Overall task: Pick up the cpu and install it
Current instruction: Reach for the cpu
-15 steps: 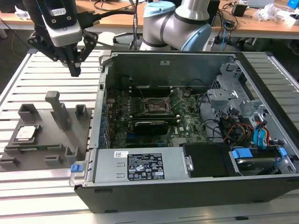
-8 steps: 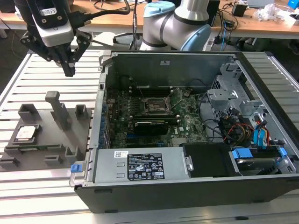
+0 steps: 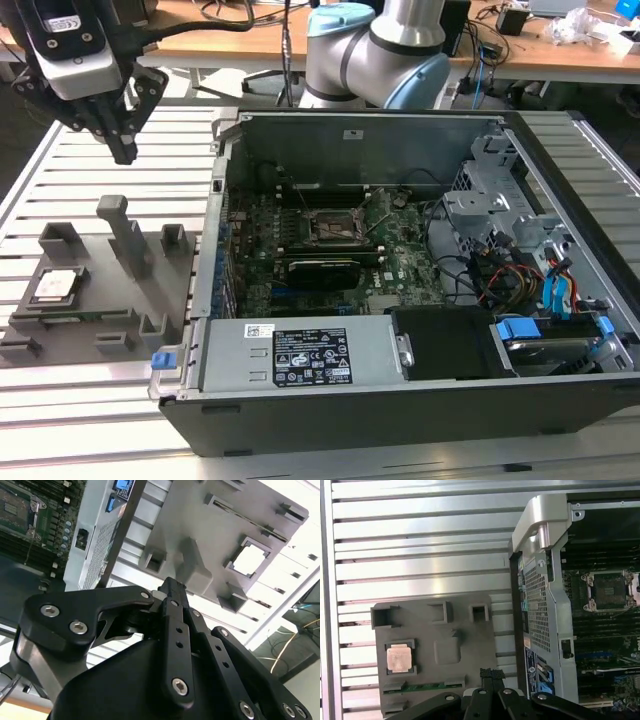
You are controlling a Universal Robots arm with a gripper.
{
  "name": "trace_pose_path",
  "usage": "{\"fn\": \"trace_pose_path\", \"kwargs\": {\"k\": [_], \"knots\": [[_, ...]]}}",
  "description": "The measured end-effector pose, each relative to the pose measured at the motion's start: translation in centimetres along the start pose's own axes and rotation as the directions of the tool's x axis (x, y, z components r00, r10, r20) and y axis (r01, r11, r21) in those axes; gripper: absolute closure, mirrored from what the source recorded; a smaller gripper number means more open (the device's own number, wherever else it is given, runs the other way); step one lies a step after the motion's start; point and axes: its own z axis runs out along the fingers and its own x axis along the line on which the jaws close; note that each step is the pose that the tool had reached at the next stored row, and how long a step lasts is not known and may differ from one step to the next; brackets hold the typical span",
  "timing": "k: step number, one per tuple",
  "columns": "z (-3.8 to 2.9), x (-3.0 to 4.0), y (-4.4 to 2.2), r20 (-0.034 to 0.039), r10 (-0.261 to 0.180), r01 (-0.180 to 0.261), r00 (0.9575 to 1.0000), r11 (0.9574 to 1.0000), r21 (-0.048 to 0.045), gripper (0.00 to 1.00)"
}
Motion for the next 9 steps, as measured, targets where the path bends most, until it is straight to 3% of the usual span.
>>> {"fn": "trace_pose_path", "kwargs": {"k": [9], "knots": [[-0.06, 2.31, -0.17, 0.0000, 0.000, 0.000, 1.0000, 1.0000, 0.0000, 0.89]]}}
